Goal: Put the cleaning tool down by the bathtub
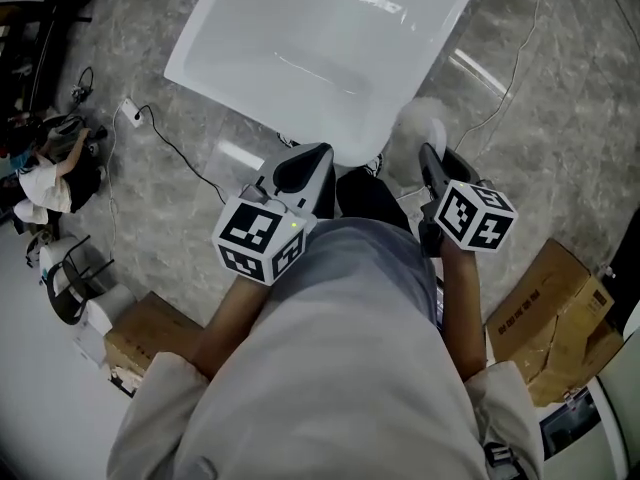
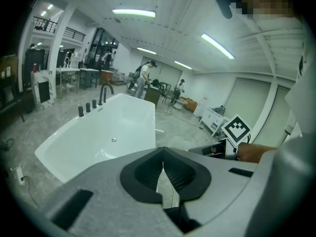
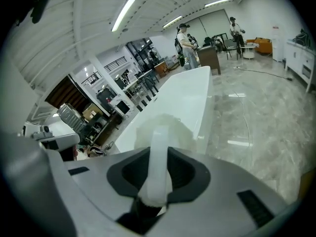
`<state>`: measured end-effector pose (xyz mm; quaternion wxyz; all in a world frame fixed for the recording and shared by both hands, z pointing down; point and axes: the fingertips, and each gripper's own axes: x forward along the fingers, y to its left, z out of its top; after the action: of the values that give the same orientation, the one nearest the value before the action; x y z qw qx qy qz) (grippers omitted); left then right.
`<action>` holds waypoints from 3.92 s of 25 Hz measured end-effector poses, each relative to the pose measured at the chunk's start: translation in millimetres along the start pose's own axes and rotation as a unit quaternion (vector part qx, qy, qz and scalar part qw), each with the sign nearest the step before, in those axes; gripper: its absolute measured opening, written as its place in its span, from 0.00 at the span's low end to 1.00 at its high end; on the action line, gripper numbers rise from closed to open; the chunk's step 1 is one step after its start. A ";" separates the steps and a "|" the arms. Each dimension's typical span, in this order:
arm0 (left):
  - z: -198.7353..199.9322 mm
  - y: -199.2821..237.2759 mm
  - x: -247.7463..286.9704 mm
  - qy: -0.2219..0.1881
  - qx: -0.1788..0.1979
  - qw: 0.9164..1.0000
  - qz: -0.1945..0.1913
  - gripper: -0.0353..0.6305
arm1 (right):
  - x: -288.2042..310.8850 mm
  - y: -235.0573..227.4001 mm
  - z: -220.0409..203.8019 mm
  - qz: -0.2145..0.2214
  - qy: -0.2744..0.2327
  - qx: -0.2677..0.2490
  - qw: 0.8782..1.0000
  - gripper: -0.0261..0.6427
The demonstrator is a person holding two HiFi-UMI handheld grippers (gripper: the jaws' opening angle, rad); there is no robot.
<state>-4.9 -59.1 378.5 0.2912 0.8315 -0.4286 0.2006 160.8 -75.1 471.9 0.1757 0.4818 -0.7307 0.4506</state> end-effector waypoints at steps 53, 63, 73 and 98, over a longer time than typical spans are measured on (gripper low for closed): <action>-12.3 37.0 -10.5 0.055 -0.008 0.998 0.002 0.06 | 134.8 -53.2 -99.0 -0.125 0.103 0.124 0.979 0.17; -18.4 46.0 -15.9 0.061 -0.022 0.998 0.004 0.06 | 149.1 -65.7 -103.0 -0.148 0.097 0.137 0.975 0.17; -22.0 48.9 -20.6 0.065 -0.026 0.998 0.005 0.06 | 159.3 -69.0 -107.2 -0.156 0.097 0.143 0.972 0.17; -30.2 53.0 -27.5 0.067 -0.040 0.997 0.008 0.06 | 173.5 -72.6 -108.5 -0.162 0.102 0.146 0.971 0.17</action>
<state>-66.6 -47.4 401.6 0.3502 0.8006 -0.4223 0.2409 122.0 -89.4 685.0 0.2474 0.5659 -0.5473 0.5649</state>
